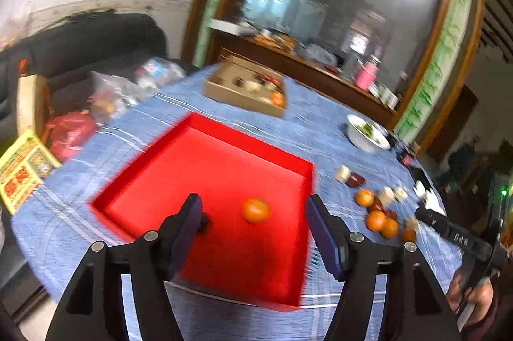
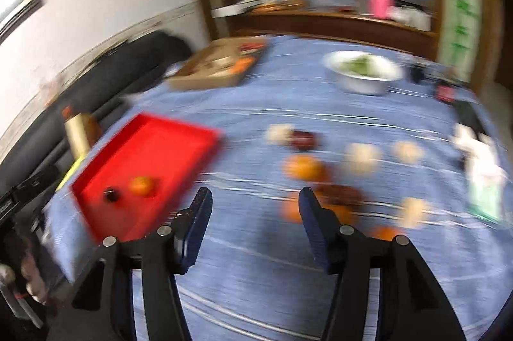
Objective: Organize fruits
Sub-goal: 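Grasp an orange with the right gripper while the left gripper grasps another orange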
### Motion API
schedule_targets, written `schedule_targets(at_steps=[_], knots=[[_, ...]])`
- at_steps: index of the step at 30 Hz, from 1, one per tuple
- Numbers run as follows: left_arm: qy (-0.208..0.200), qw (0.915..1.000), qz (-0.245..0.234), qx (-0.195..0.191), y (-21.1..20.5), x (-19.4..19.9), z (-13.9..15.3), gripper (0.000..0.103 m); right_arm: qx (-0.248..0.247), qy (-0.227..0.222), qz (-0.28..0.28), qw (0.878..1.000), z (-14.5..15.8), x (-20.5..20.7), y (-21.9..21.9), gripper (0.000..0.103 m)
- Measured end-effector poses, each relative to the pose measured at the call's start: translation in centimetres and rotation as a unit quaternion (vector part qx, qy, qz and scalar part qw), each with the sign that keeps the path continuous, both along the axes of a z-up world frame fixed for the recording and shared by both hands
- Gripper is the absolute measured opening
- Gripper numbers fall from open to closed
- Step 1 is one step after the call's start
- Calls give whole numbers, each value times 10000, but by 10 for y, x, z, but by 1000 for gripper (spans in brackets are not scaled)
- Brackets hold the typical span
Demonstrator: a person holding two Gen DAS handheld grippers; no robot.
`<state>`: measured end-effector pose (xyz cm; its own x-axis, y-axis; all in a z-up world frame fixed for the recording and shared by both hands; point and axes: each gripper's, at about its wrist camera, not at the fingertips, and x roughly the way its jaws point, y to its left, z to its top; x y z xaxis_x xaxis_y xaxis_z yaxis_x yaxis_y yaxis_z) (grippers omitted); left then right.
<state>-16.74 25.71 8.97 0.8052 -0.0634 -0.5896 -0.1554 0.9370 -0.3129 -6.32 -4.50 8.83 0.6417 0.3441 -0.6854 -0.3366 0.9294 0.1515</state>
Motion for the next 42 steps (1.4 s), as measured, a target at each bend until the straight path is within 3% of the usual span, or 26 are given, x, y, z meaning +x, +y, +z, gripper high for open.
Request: schedule_targets(at_steps=[3, 8, 9, 12, 18, 21, 23, 30, 36, 42], knots=[[175, 9988, -463, -10, -32, 15, -8, 70, -48, 158, -652, 9977, -11, 3, -64, 55], [393, 9920, -1197, 29, -87, 34, -20, 70, 243, 545, -960, 9936, -40, 8, -115, 55], [402, 9899, -1360, 63, -99, 38, -22, 69, 314, 573, -911, 9937, -45, 8, -117, 55], [490, 9847, -1665, 179, -124, 48, -25, 52, 445, 627, -642, 9950, -53, 13, -110, 55], [622, 9770, -1997, 407, -165, 76, -32, 52, 247, 699, -315, 9967, -68, 25, -90, 54], [689, 9727, -2164, 473, -176, 90, -40, 52, 141, 721, -239, 9970, -72, 27, -85, 43], [761, 9695, -2283, 472, -186, 101, -47, 52, 2, 718, -280, 9970, -76, 27, -83, 30], [986, 9621, -2533, -194, -197, 143, -65, 51, 25, 728, -292, 9969, -77, 29, -86, 29], [947, 9576, -2658, -582, -195, 157, -72, 51, 27, 730, -284, 9969, -77, 29, -86, 29], [991, 9609, -2484, -718, -185, 159, -73, 45, 29, 728, -292, 9969, -77, 29, -86, 29]])
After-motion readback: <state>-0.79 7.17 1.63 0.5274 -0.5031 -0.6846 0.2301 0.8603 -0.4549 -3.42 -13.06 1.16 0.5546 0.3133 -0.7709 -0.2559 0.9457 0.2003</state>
